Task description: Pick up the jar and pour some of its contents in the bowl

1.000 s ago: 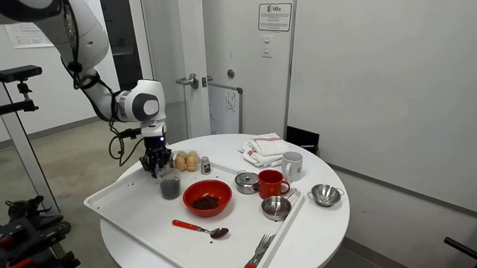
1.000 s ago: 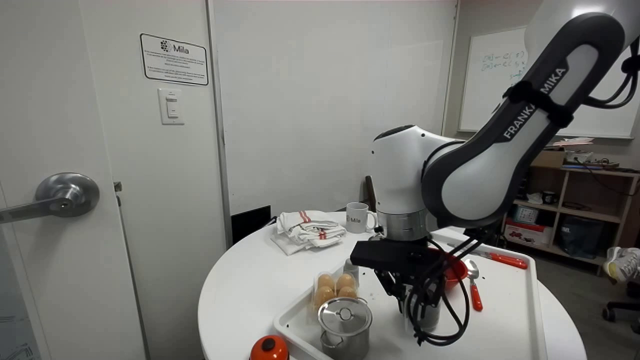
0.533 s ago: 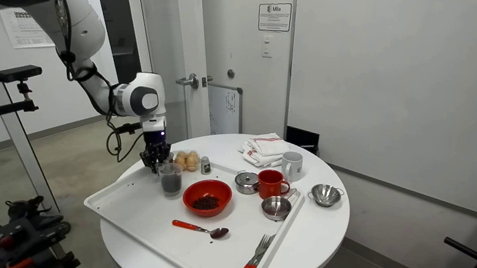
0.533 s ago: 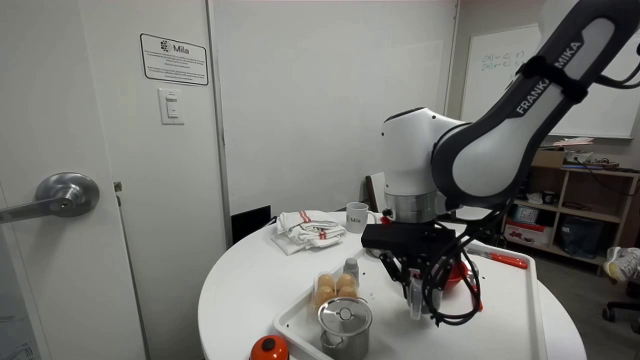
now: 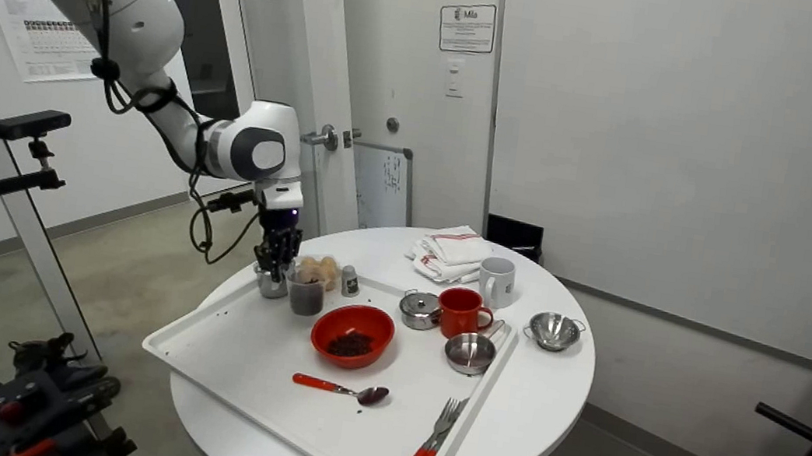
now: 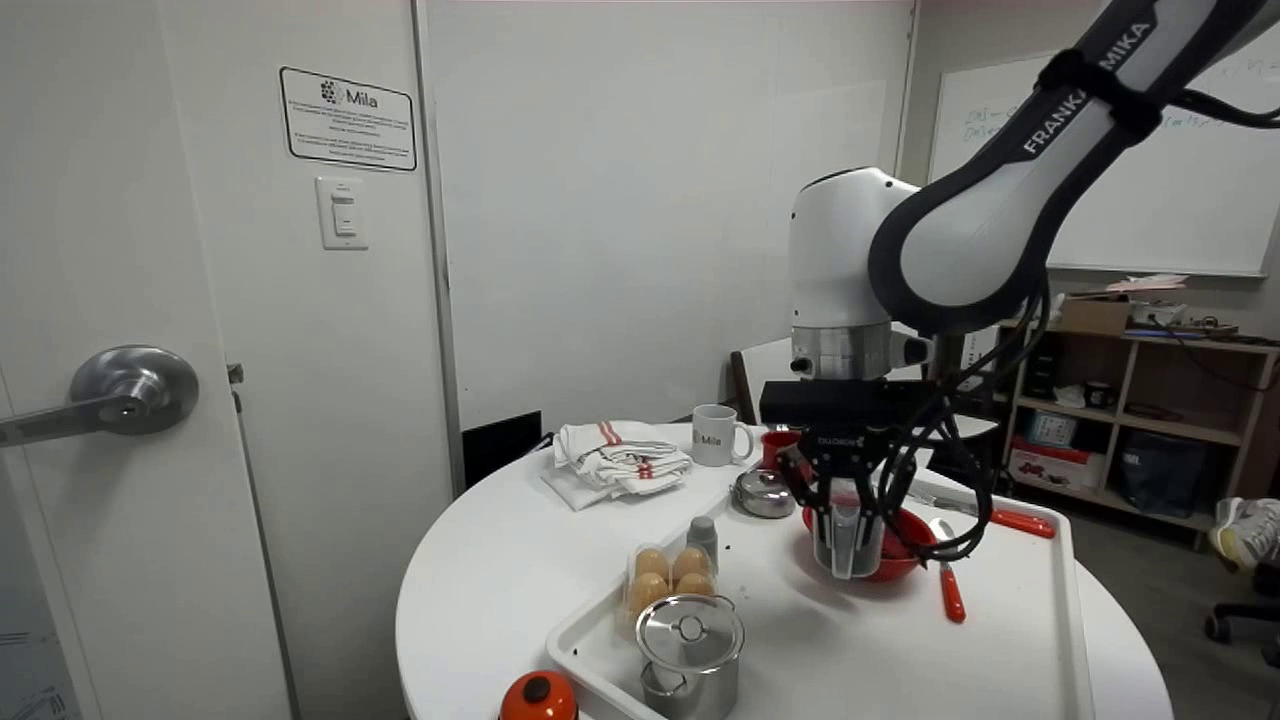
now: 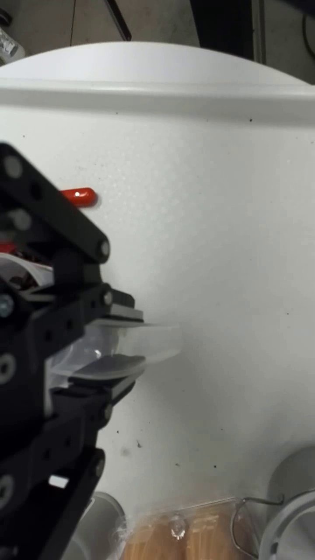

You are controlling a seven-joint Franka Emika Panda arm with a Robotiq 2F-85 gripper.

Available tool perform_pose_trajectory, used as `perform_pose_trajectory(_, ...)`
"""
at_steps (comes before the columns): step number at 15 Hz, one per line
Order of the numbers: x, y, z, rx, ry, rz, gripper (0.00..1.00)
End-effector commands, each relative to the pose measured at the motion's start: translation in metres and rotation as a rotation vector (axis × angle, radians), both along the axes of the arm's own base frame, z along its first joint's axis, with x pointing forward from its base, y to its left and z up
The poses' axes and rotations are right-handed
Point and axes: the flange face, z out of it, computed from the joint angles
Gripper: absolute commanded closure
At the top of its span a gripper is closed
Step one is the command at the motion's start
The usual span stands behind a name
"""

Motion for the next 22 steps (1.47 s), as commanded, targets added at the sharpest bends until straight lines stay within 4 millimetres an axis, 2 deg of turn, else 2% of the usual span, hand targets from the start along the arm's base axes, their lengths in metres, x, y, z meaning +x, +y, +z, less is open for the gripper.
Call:
perform_pose_trajectory(1, 0.014, 0.001, 0.015, 0.095, 0.038, 0.133, 0.88)
perform_pose_trajectory(6, 0.023, -0.014, 0.049, 0.139, 0.036, 0.087, 0.89)
perform_pose_trajectory(9, 0.012, -0.034, 0.071, 0.174, -0.036, -0.014, 0.89)
perform_pose_trajectory(12, -0.003, -0.056, 0.083, 0.210, -0.092, -0.096, 0.89)
perform_pose_trajectory(17, -0.027, -0.078, 0.077, 0.209, -0.097, -0.132, 0.89)
perform_pose_trajectory(22, -0.031, -0.075, 0.069, 0.237, -0.030, 0.119, 0.89)
